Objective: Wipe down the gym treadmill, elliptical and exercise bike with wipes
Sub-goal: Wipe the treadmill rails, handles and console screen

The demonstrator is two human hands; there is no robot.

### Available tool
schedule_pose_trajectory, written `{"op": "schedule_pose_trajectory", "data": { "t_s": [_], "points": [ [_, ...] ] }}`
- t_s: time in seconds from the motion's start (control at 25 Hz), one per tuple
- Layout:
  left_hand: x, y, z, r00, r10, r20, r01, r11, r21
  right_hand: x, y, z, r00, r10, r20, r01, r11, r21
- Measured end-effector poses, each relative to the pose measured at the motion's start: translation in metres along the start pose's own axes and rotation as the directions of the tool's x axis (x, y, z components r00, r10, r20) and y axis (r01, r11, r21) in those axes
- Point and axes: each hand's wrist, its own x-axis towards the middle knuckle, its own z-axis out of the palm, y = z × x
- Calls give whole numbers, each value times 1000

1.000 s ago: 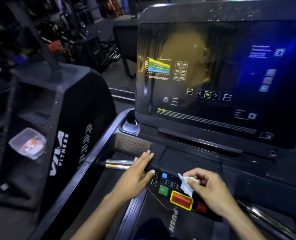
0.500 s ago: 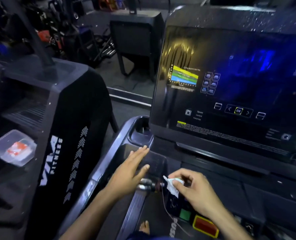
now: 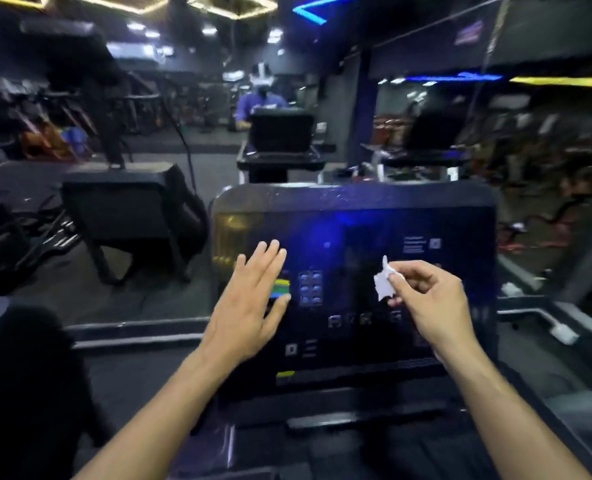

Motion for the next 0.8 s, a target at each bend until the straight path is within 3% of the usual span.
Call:
{"op": "schedule_pose_trajectory", "data": {
  "t_s": [0.2, 0.28, 0.4, 0.8],
  "points": [
    [77, 8, 41, 949, 282, 139, -309, 920, 242, 68, 0, -79, 945, -37, -324, -8, 990, -139],
    [85, 8, 54, 932, 296, 208, -353, 872, 340, 94, -4, -99, 908, -74, -412, -34, 968, -248],
    [81, 5, 63, 938, 294, 184, -344, 853, 393, 128, -4, -117, 847, -87, -525, -133, 921, -366],
    [82, 0, 70, 937, 329, 113, -347, 860, 374, 171, -4, -80, 849, -54, -526, -163, 920, -357]
  ]
}}
